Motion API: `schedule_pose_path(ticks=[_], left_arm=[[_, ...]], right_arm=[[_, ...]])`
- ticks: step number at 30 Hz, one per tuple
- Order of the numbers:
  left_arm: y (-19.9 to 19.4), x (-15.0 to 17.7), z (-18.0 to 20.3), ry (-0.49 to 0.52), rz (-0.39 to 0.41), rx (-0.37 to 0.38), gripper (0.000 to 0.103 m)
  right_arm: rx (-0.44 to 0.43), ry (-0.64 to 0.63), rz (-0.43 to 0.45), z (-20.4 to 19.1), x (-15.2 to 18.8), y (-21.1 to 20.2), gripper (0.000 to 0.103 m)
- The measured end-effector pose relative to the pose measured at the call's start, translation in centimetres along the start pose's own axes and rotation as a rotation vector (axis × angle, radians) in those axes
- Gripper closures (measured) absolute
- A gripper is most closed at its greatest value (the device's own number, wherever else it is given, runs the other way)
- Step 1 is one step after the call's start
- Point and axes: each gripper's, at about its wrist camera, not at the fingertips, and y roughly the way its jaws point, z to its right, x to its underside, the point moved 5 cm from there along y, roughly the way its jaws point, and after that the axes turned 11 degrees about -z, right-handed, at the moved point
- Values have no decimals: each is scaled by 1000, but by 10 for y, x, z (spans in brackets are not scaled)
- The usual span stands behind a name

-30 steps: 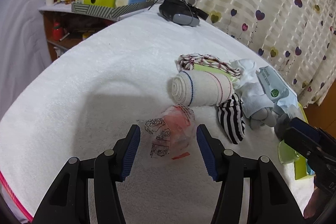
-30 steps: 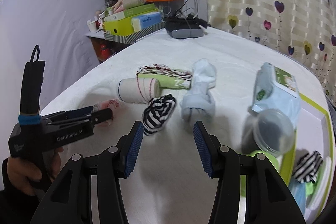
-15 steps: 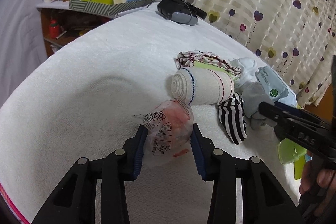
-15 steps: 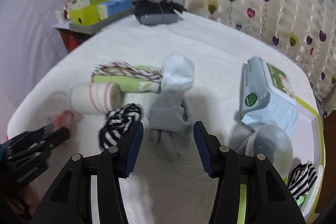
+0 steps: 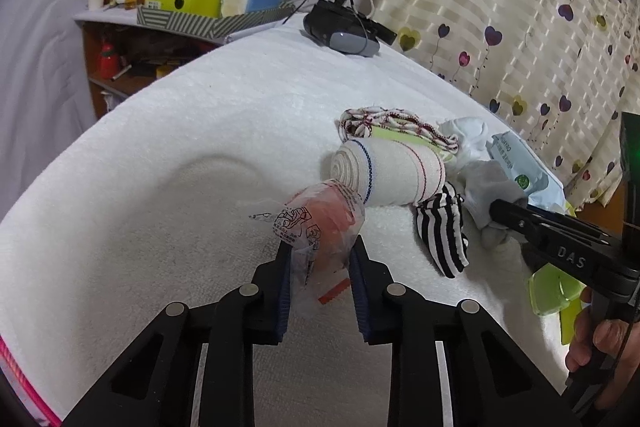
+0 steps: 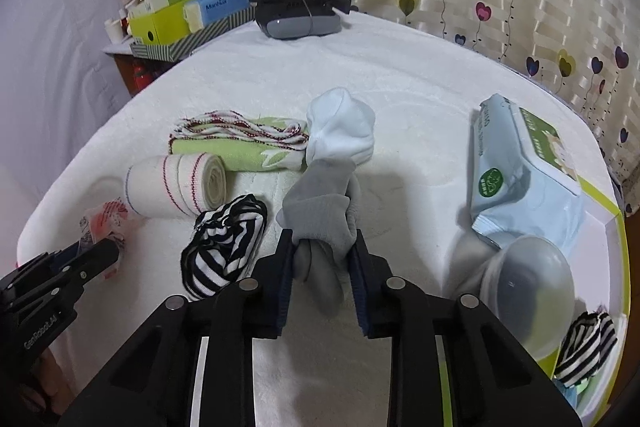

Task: Organize soft objects
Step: 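Grasp the bagged pink toy with the left gripper while the right grasps the grey sock, then carry the bagged toy and grey sock with both grippers over the white box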

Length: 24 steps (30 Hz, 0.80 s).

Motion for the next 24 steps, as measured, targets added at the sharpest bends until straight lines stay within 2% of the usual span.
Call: schedule_pose_path(ticks=[14,24], left_arm=[[-41,7,23,38,79,19,79],[-64,16,58,101,113,57,79]], right_arm=[[-125,-27,125,-5,26,-60,77],[-146,-13,187,7,51,-95,77]])
